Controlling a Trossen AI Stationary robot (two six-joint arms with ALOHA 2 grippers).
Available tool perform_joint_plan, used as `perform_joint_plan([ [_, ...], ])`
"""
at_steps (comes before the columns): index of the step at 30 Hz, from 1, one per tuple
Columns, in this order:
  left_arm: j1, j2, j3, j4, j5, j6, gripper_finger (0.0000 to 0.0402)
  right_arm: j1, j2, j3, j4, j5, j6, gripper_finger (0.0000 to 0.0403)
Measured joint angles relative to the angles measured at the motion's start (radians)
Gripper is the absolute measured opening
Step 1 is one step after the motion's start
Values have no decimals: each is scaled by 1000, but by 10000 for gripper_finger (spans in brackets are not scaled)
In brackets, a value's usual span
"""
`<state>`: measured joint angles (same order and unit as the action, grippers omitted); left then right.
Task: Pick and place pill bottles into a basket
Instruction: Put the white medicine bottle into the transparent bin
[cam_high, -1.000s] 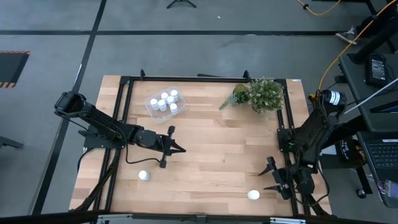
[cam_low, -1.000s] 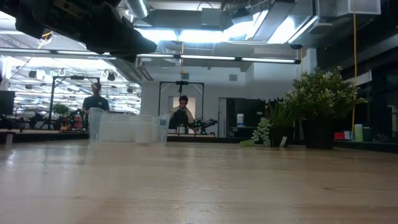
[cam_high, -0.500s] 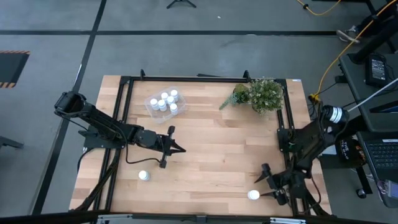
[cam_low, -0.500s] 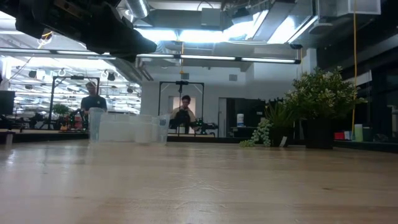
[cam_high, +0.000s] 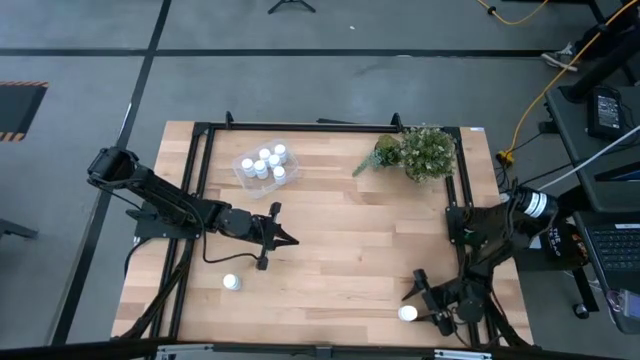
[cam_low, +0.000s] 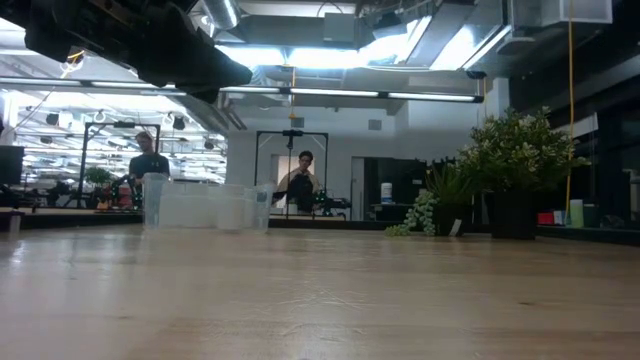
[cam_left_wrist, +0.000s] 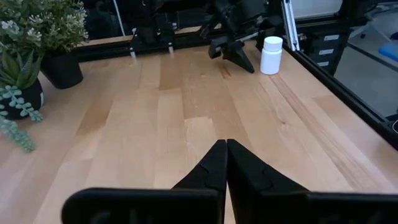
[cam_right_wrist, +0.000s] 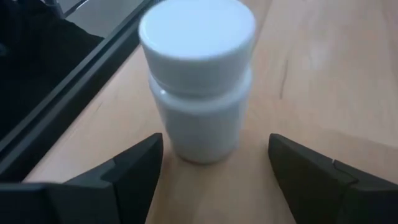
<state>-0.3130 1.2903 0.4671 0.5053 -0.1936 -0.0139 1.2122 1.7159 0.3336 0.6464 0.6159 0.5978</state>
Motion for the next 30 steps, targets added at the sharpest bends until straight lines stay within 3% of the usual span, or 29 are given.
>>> perform_joint_plan([
  [30,0,0,0,0,0,0,1,-73,25,52,10,-126,-108,277],
])
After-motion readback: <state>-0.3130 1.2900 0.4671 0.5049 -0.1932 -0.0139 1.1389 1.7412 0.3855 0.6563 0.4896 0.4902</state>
